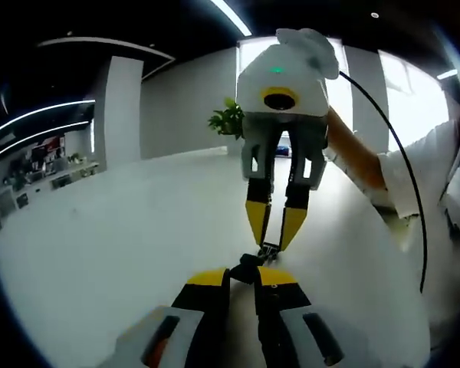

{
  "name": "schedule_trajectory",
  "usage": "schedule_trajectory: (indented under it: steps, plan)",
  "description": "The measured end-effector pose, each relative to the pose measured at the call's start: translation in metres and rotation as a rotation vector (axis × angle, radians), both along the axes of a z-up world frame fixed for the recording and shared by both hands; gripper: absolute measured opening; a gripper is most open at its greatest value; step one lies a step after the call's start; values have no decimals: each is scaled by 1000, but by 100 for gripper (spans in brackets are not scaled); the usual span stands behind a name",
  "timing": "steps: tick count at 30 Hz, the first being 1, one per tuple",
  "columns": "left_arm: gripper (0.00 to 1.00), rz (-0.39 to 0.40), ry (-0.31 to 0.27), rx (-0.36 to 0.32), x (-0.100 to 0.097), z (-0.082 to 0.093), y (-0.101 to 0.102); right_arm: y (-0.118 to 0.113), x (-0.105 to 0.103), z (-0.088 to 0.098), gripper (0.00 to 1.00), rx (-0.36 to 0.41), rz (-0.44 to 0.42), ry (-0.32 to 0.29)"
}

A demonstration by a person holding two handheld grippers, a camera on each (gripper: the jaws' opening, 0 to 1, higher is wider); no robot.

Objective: Snap the two parts of the plastic buckle together until the buckle closes and remains connected.

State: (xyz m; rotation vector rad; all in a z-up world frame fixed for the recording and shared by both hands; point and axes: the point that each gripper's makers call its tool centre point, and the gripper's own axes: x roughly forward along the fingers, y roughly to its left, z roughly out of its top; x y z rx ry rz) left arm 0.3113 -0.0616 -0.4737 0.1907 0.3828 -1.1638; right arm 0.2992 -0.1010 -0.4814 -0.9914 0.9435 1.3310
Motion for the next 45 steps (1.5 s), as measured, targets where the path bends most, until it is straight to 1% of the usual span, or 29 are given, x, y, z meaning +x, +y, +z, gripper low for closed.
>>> schedule_trajectory:
  steps: [2,4,8,15,20,22,28,30,31,32,33,34,37,41,42,43,44,45]
  plan:
    - [12,-2,-4,11,-1,-1,0,-1,-2,-1,10,-25,-16,10]
    - [12,-1,-2,16,-2,-2,0,0,-1,-1,10,-32,-26,4]
    - [12,-2,5,27,-4,-6,-3,0,0,-2,10,-51,-51,15]
    - [12,-16,6,41,-10,-7,-6,0,-7,-4,10,-73,-44,24]
    - [12,-13,12,43,-12,-7,-6,0,-6,-4,10,-76,-66,37]
    - [12,-17,7,50,-14,-7,-6,1,-7,-4,10,-74,-56,42]
    - [12,-14,13,50,-15,-7,-4,1,-8,-4,10,-84,-54,31]
    - [11,-12,14,51,-15,-7,-5,2,-10,-4,10,-87,-70,45]
    - [11,-19,14,48,-17,-6,-6,6,-10,-4,10,-65,-78,52]
    - [11,-21,16,48,-17,-6,-7,7,-12,-4,10,-63,-71,58]
    - [11,-18,12,52,-18,-6,-6,7,-12,-4,10,-73,-79,57]
    - [11,-19,9,53,-18,-6,-7,6,-13,-4,10,-79,-68,52]
    - [11,-14,23,48,-19,-7,-7,6,-12,-4,10,-87,-69,47]
    - [11,-11,29,46,-19,-7,-8,8,-12,-3,10,-76,-85,45]
    - [11,-16,30,45,-19,-7,-8,8,-12,-3,10,-75,-83,51]
    - [11,-18,33,42,-19,-7,-8,8,-11,-3,10,-78,-51,44]
    - [11,-17,34,40,-18,-7,-9,11,-9,-3,11,-56,-20,20]
    - [11,-15,36,40,-17,-7,-8,11,-11,-4,11,-47,3,11]
